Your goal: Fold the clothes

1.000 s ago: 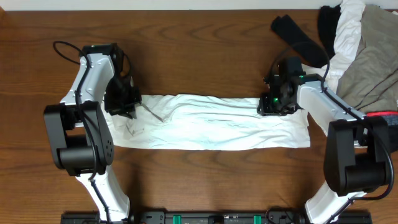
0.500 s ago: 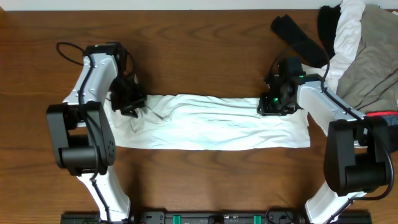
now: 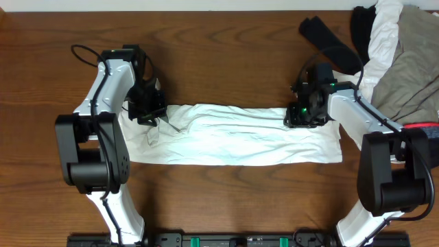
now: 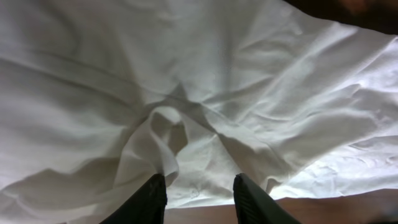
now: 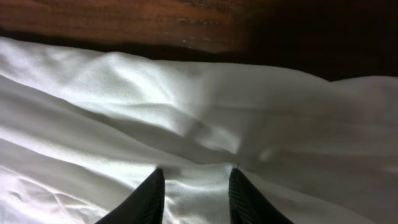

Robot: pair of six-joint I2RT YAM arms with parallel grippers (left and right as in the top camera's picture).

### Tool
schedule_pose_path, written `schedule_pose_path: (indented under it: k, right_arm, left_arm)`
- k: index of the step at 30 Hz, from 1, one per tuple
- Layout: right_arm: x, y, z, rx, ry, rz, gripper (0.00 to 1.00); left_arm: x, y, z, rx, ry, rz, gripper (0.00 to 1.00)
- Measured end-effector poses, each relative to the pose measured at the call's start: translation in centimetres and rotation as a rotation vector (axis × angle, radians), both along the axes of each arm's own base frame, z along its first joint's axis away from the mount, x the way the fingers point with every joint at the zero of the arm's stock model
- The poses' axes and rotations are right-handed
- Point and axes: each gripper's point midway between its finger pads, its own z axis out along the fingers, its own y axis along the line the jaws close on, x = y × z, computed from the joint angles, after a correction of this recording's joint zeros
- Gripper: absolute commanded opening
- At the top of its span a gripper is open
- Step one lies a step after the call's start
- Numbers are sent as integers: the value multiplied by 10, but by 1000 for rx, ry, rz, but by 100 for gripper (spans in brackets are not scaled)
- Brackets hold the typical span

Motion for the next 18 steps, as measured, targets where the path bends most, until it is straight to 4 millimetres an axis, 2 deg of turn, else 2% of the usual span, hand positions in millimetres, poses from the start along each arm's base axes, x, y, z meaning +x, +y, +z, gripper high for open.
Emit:
schedule_pose_path:
  k: [6, 12, 18]
  right_arm:
    - [-4, -1, -1, -3, 15, 0, 33]
    - [-8, -1, -1, -5, 34, 0, 32]
    - [-10, -1, -2, -6, 44, 0, 32]
  left_arm:
    - [1, -1, -8, -1, -17, -2, 31]
    - [-22, -1, -49, -1, 7, -3, 31]
    - [-24, -3, -51, -12, -69, 20, 31]
